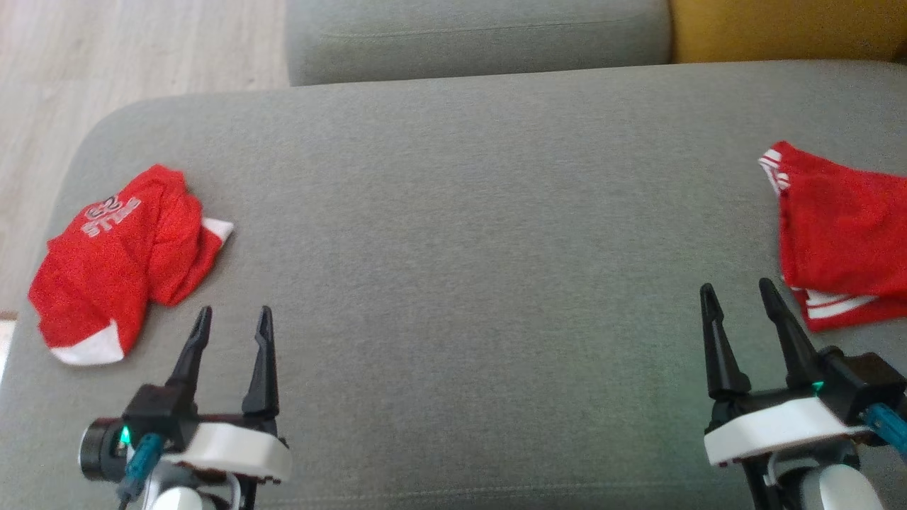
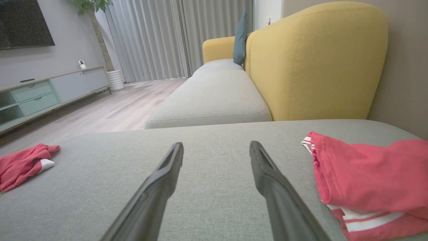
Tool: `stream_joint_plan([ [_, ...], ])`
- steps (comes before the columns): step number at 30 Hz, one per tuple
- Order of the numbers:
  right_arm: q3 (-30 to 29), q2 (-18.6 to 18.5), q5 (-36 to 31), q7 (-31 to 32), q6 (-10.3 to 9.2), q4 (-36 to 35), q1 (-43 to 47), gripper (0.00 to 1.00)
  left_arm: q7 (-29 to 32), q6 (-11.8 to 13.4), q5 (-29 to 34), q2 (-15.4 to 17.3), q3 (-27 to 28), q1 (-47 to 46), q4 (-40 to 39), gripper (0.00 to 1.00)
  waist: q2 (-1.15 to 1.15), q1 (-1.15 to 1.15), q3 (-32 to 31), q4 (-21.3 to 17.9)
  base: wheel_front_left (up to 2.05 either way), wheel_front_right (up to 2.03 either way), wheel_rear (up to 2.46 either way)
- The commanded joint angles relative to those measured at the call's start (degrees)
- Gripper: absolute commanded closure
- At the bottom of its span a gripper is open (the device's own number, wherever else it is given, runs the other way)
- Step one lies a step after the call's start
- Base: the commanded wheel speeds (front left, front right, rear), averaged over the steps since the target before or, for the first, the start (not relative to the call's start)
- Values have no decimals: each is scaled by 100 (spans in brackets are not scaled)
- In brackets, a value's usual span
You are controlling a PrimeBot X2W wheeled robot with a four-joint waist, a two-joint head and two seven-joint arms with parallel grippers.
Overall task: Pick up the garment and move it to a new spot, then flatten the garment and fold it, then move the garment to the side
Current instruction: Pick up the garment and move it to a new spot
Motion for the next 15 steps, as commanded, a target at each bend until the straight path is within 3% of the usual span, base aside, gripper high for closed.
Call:
stream_joint_plan([
  [1, 130, -24, -45, -6, -4, -247, -94, 0, -30, 38, -19, 18, 243, -344, -201, 0, 0, 0, 46, 123, 0, 0, 0],
  [15, 229, -24, -99, 197, -4, -598, -229, 0, -30, -35, -56, -60, 489, -706, -184, 0, 0, 0, 106, 1619, 0, 0, 0],
])
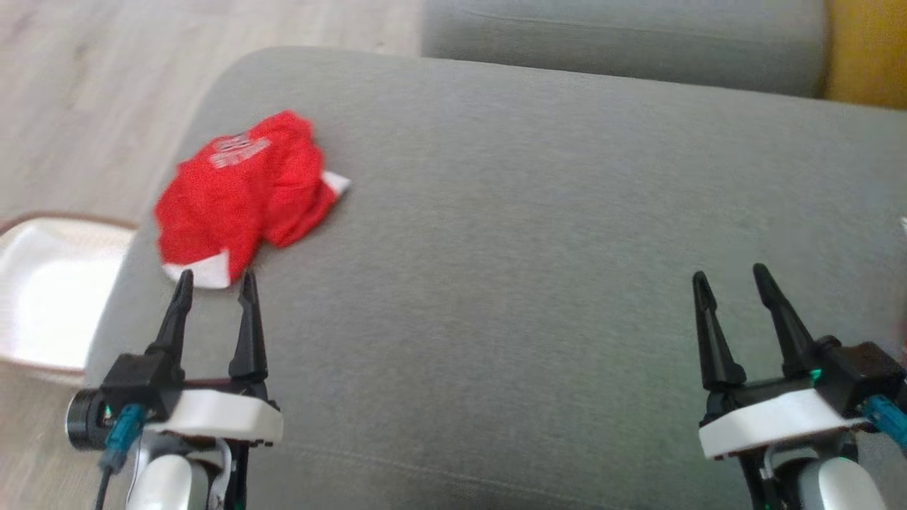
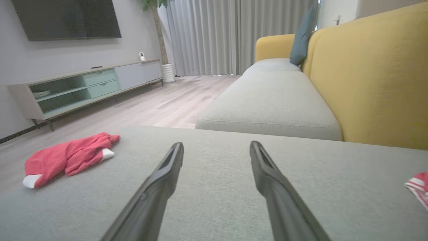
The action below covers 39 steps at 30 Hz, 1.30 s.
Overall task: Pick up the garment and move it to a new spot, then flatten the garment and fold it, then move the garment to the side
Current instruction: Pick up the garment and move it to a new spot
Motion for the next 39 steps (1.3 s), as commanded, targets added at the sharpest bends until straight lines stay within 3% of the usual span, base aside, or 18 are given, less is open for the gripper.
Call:
stream_joint_plan([
  [1, 164, -26, -17, 9, -4, -250, -208, 0, -30, -35, -9, 23, 268, -285, -213, 0, 0, 0, -26, 415, 0, 0, 0],
  [12, 308, -26, -37, 91, -4, -262, -275, 0, -30, -217, 111, 21, 413, -285, -212, 0, 0, 0, -50, 1003, 0, 0, 0],
  [25, 376, -87, -73, 211, -4, -393, -460, 0, -30, -311, 126, -99, 452, -533, -49, 0, 0, 0, 351, 973, 0, 0, 0],
  [31, 410, -250, -139, 462, -4, -658, -737, 0, -30, -430, -139, -164, 560, -1353, 794, 0, 0, 0, 1122, 716, 0, 0, 0],
  [39, 248, -510, -238, 805, -4, -1066, -1112, 0, -30, -717, -376, -164, 750, -2774, 2496, 0, 0, 0, 2152, 457, 0, 0, 0],
])
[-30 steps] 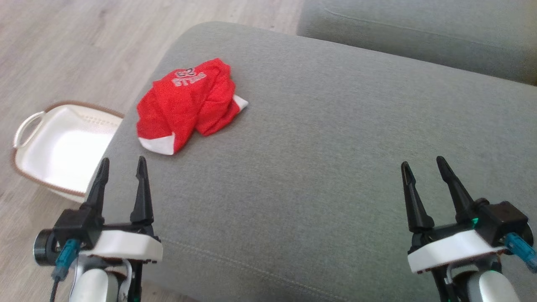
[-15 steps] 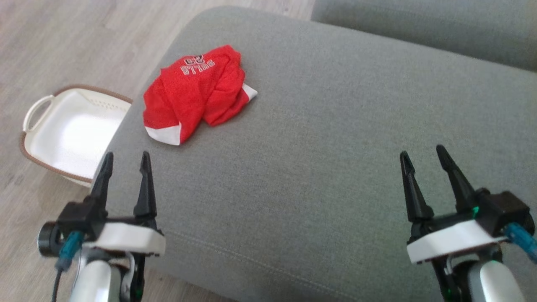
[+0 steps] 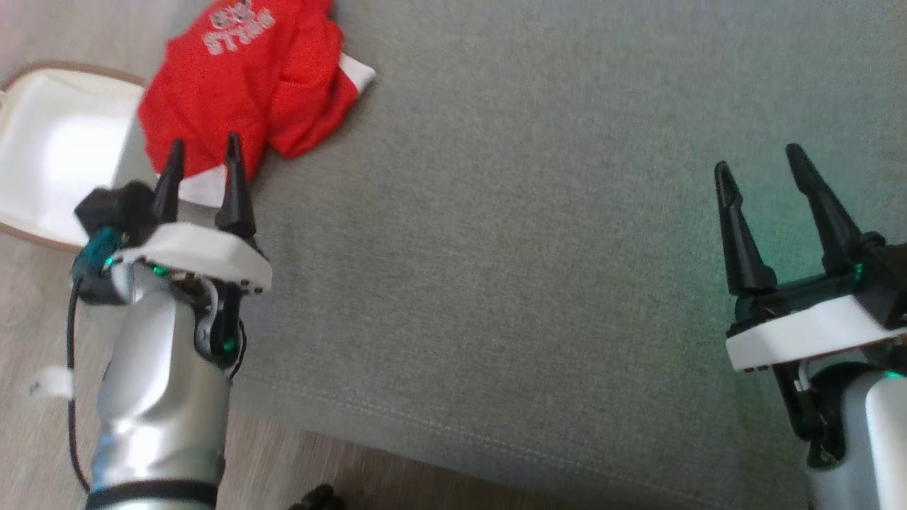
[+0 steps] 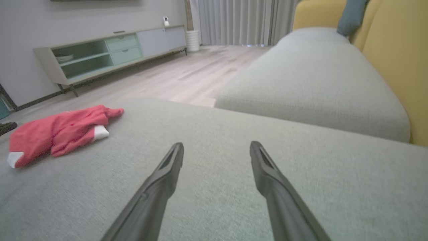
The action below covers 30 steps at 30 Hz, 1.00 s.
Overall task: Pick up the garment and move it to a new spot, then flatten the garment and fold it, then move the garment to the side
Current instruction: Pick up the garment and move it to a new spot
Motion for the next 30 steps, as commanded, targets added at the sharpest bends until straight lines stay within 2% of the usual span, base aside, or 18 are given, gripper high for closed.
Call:
stream_joint_plan([
  [1, 101, -33, -8, 55, -4, -243, -105, 0, -30, -53, -42, 139, 222, -243, 116, 0, 0, -2, 450, -182, 0, 0, 0],
  [4, 66, -62, 27, 103, -4, -313, -158, 0, -30, -165, -117, 246, 248, -690, 933, 0, 0, -2, 584, -212, 0, 0, 0],
  [5, 52, -88, 30, 130, -4, -340, -194, 0, -29, -211, -175, 314, 264, -965, 1464, 0, 0, -2, 647, -225, 0, 0, 0],
  [11, 62, -92, 62, 145, -4, -348, -296, 0, -16, -259, -316, 438, 291, -1637, 2646, 0, 0, -2, 731, -238, 0, 0, 0],
  [12, 58, -87, 70, 141, -4, -338, -304, 0, -18, -267, -317, 456, 281, -1710, 2745, 18, 0, -2, 730, -237, 0, 0, 0],
  [13, 49, -81, 74, 130, -4, -327, -310, 0, -22, -265, -305, 483, 278, -1768, 2775, 75, 0, -2, 725, -235, 0, 0, 0],
  [14, 44, -71, 80, 116, -4, -310, -313, 0, -25, -256, -302, 501, 298, -1802, 2738, 100, 0, -2, 705, -235, 0, 0, 0],
  [21, 37, 70, 138, -69, -4, -81, -229, 0, -29, -119, 35, 647, 543, -1146, 1049, 100, 0, -2, 190, -312, 0, 0, 0],
  [26, 94, 155, 207, -258, -4, 94, -164, 0, -29, -41, 273, 612, 738, -444, -368, 100, 0, -2, -317, -432, 0, 0, 0],
  [30, 150, 233, 294, -380, -4, 259, -44, 0, -30, -36, 412, 561, 733, 180, -1133, 100, 0, -2, -728, -581, 0, 0, 0],
])
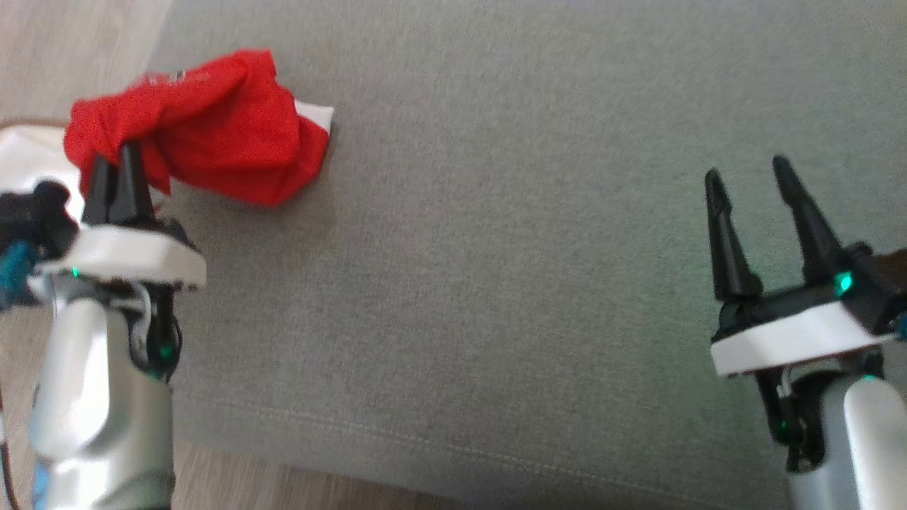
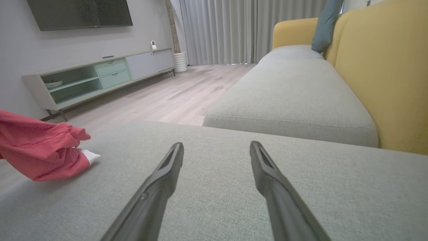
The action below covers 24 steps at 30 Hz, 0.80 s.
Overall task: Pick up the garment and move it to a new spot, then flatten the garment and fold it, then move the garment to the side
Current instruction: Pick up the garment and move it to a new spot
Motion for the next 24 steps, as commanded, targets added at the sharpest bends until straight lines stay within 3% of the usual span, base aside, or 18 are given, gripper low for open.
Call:
stream_joint_plan([
  [1, 161, 64, 45, -60, -4, -144, 61, 0, -34, 49, 85, 197, 174, 110, -377, 100, 0, 0, -367, -176, 0, 0, 0],
  [8, 169, 173, 160, -182, -4, 81, 308, 0, 119, 55, 281, 90, -143, 1114, -1497, 100, 0, 0, -853, -525, 0, 0, 0],
  [14, 234, 241, 270, -257, -4, 179, 467, 0, 427, -7, 249, -85, -575, 1789, -2293, 100, 0, 0, -1016, -1047, 0, 0, 0],
  [24, 256, 277, 331, -343, -4, 179, 402, 0, 539, -226, 156, -244, -1787, 1272, -2209, 100, 0, 0, -622, -2154, 0, 0, 0],
])
